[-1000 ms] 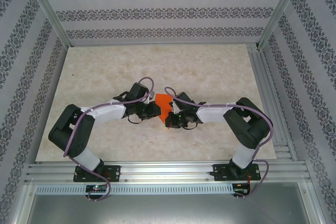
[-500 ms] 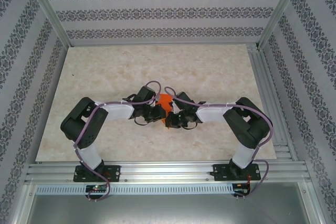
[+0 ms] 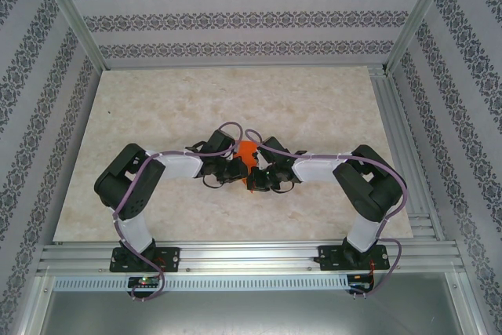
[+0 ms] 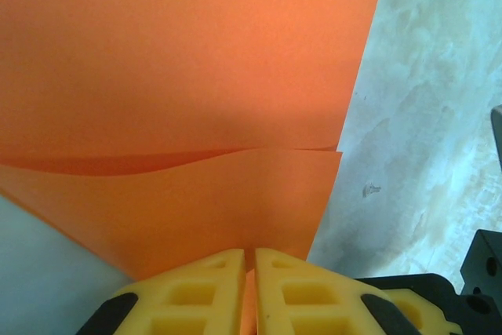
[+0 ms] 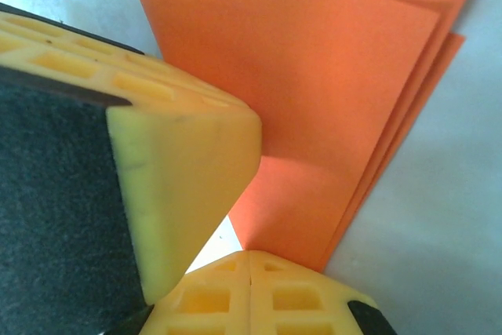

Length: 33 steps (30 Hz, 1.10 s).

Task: Fold a paper plane with a square sheet of paper (fold left side to right side)
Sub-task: Third fold the triangle at the center of the table.

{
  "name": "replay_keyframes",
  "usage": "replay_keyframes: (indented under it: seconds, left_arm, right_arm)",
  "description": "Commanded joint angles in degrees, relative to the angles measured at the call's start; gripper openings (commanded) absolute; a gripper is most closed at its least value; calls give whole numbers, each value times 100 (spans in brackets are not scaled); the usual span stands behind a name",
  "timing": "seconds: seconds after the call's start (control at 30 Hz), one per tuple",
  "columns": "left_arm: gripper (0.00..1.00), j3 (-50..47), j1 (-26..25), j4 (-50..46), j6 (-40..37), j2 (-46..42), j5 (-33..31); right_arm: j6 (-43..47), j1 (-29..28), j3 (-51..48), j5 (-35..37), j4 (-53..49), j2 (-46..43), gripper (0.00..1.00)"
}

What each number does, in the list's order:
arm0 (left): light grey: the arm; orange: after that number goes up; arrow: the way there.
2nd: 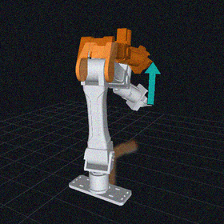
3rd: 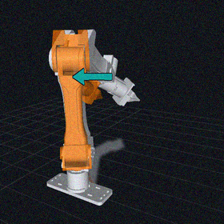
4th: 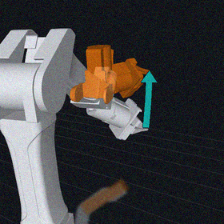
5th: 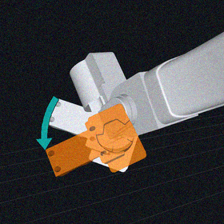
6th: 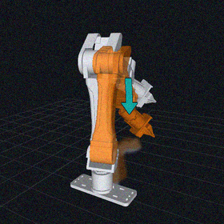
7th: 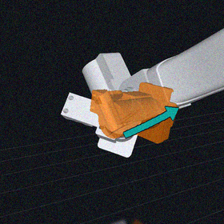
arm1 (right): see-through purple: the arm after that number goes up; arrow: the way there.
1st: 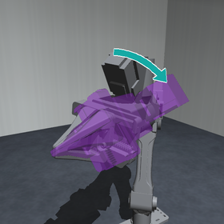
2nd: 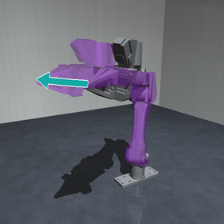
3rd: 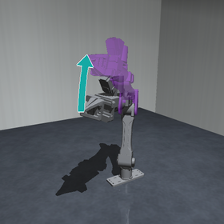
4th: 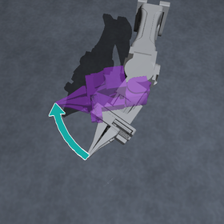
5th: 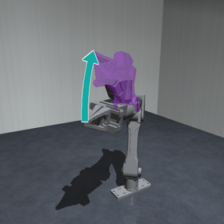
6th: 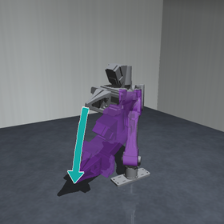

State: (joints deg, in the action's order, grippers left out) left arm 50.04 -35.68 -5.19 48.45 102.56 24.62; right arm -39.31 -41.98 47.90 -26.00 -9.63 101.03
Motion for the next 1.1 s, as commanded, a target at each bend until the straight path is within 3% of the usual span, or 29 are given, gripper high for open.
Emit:
replay_keyframes:
  seconds: [0.0, 0.77, 1.07]
  left_arm:
    - [15, 124, 206, -265, -362, 146, -822]
    - [17, 646, 1560, -478, -1035, 461, -981]
    - [17, 656, 1620, -869, -1294, -461, -684]
  right_arm:
    - [73, -105, -255, 438, -936, 390, 3]
    - [114, -109, -250, 455, -1011, 382, 3]
    - [312, -26, -160, 271, -1034, 356, 4]
